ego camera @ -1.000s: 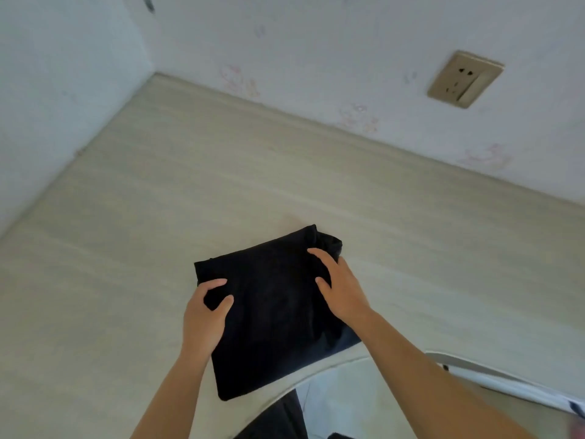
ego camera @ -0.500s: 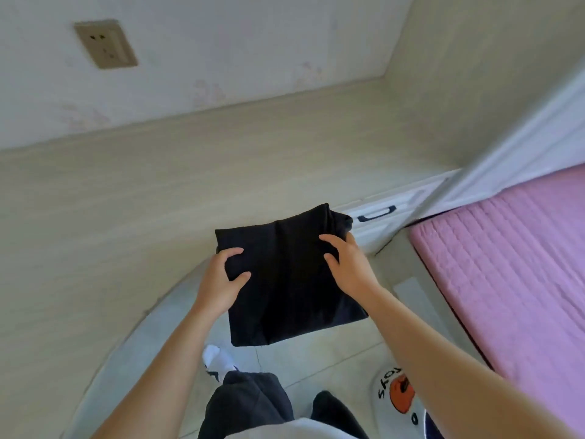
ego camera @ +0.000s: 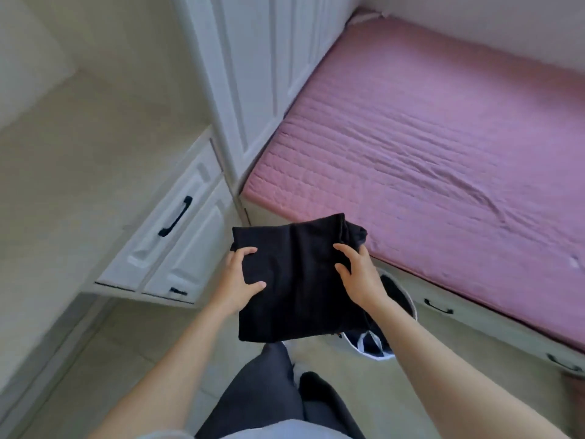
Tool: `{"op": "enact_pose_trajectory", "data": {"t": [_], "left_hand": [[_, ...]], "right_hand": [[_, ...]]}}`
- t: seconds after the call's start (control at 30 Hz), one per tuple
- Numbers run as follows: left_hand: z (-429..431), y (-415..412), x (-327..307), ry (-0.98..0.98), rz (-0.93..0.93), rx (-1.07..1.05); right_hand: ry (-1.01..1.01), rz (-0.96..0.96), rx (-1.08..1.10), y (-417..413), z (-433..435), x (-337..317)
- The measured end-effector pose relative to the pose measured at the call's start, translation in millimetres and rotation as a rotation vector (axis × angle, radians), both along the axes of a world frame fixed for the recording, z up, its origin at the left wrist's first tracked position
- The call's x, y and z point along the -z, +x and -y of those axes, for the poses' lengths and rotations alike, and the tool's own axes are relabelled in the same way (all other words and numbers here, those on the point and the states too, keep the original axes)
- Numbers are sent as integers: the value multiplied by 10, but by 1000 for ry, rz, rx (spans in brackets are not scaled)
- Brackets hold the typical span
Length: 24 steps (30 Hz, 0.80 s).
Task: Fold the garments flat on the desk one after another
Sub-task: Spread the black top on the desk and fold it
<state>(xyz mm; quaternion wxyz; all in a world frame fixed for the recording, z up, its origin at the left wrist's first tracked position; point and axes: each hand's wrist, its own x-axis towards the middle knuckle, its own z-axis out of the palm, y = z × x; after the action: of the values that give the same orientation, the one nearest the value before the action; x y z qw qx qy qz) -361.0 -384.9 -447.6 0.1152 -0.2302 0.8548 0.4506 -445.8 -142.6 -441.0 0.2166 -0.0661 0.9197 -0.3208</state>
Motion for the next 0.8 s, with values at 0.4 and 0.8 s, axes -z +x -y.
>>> {"op": "enact_pose_trajectory", "data": {"t": [0.4, 0.8], "left_hand": [[-1606, -1242, 1303, -72, 203, 581], [-2650, -1769, 3614, -157, 380, 881]], "right_hand": [[83, 313, 513, -50, -1675, 1221], [194, 423, 664, 42, -2310, 3598]]}}
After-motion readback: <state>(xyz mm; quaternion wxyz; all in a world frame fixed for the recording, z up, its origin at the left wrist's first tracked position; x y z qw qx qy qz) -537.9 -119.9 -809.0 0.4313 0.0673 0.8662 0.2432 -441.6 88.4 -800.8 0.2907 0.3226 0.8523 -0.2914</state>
